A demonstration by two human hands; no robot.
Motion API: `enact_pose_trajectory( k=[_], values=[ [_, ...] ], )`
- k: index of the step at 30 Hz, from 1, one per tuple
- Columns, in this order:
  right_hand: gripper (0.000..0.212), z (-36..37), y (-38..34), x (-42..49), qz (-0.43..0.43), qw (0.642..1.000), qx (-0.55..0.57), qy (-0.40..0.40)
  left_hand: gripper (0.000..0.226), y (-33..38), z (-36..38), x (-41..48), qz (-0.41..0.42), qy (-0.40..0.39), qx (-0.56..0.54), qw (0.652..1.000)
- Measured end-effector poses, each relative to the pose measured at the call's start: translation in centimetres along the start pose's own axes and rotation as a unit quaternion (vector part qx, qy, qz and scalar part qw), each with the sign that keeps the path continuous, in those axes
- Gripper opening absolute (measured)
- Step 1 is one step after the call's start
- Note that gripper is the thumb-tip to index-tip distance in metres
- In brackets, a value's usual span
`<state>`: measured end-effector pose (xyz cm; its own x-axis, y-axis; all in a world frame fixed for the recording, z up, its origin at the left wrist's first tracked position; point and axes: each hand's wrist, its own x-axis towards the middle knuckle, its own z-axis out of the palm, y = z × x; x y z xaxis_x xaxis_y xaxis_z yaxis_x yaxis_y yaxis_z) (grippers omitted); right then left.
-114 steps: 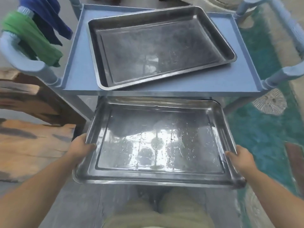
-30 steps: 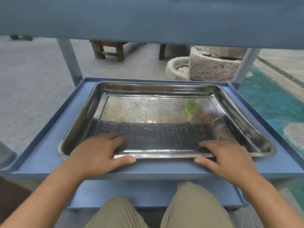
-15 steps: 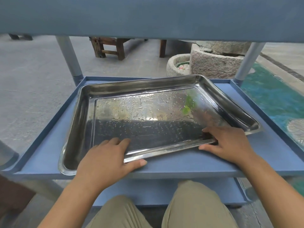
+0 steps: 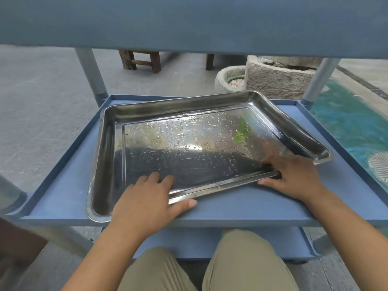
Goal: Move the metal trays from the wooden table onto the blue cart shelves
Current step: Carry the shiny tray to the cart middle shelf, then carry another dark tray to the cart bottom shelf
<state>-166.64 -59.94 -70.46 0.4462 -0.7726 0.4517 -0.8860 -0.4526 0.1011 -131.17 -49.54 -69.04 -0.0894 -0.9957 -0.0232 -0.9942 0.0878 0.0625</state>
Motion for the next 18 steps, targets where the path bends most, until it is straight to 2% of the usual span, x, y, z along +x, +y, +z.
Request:
enact_pose_trajectory(
  k=[4,7,9,14,18],
  values=[
    [0.070,-0.7,0.0,0.3,0.022,0.997,0.018,-0.070,0.094,0.2,-0.4,0.1,-0.012,-0.018,-0.009,1.000],
    [0.078,-2.5,0.0,1.1,0.043,0.975,0.048,-0.211,0.091,0.5,-1.4,0.2,-0.016,-0.068,-0.004,0.998],
    [0.079,-3.8,-0.5,1.4,0.090,0.952,0.086,-0.280,0.087,0.5,-2.3,0.1,-0.016,-0.106,0.000,0.994],
    [0.055,-8.8,-4.7,0.5,0.182,0.927,0.137,-0.298,0.077,1.4,-7.1,-0.5,-0.018,-0.268,-0.003,0.963],
    [0.049,-15.6,-7.7,1.2,0.263,0.863,0.204,-0.379,0.063,3.0,-14.1,-2.0,-0.035,-0.335,-0.057,0.940]
  ],
)
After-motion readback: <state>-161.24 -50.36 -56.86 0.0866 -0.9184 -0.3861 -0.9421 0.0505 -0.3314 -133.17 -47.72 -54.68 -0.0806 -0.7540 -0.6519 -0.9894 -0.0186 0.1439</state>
